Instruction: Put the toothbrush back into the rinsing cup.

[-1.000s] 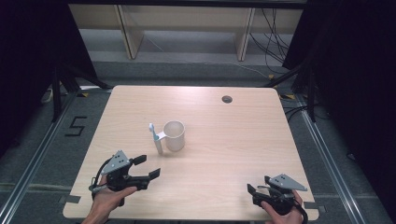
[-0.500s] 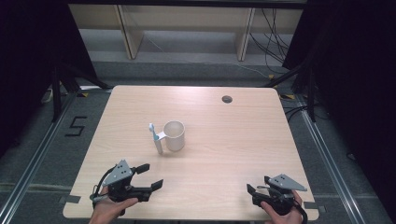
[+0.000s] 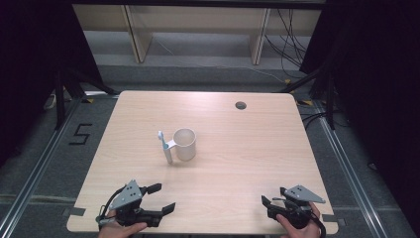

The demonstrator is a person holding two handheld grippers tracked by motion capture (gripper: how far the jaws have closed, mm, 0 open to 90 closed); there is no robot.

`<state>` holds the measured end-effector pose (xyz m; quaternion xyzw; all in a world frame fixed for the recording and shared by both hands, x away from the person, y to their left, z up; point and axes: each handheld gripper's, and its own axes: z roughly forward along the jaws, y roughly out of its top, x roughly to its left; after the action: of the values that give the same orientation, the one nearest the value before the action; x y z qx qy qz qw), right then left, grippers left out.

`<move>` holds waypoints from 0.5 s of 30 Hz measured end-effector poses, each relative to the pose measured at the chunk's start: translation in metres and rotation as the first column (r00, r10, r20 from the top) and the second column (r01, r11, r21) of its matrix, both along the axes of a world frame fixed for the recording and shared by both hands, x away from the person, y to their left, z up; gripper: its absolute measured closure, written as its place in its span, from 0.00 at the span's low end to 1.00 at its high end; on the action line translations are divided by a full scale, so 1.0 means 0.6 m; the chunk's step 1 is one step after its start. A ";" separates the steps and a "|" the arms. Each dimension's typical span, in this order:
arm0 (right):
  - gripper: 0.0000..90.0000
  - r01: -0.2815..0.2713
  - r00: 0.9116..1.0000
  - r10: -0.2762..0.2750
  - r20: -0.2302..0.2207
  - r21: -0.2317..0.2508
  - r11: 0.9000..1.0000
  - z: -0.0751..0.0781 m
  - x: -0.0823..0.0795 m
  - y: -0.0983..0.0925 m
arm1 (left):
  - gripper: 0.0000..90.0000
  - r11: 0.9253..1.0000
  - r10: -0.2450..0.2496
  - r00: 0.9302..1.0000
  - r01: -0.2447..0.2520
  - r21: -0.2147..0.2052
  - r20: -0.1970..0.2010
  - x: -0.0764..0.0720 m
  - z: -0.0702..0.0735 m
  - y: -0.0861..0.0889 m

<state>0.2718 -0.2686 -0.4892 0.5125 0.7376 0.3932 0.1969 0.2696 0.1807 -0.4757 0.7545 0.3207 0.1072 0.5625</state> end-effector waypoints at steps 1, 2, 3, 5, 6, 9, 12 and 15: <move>0.29 0.000 1.000 0.000 0.001 -0.001 1.000 0.000 0.000 0.000 | 0.20 1.000 0.000 1.000 0.000 0.013 0.001 -0.004 0.000 0.000; 0.29 0.000 1.000 0.000 0.000 -0.001 1.000 0.000 0.000 0.000 | 0.20 1.000 -0.007 1.000 0.007 0.015 0.006 -0.005 -0.001 0.001; 0.29 0.000 1.000 0.000 0.000 -0.001 1.000 0.000 0.000 0.000 | 0.20 1.000 -0.008 1.000 0.008 0.017 0.009 -0.008 -0.002 0.000; 0.29 0.000 1.000 0.000 -0.001 0.000 1.000 0.000 0.000 0.000 | 0.20 1.000 -0.019 1.000 0.018 0.017 0.010 -0.012 -0.004 0.000; 0.29 0.000 1.000 0.000 0.000 -0.001 1.000 0.000 0.000 0.000 | 0.20 1.000 -0.023 1.000 0.023 0.017 0.008 -0.014 -0.005 0.001; 0.29 0.001 1.000 -0.001 -0.003 0.001 1.000 0.000 0.000 0.001 | 0.20 0.999 -0.023 1.000 0.023 0.030 0.003 -0.021 -0.008 0.001; 0.29 0.000 1.000 0.000 0.000 -0.001 1.000 0.000 0.000 0.000 | 0.20 0.999 -0.029 1.000 0.029 0.031 -0.003 -0.026 -0.014 0.002; 0.29 0.001 1.000 -0.001 0.000 -0.001 1.000 0.000 0.000 0.000 | 0.20 0.999 -0.038 0.999 0.038 0.032 -0.009 -0.031 -0.017 0.003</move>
<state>0.2718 -0.2687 -0.4891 0.5127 0.7377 0.3925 0.1973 0.2509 0.1822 -0.4861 0.7697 0.3071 0.0984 0.5510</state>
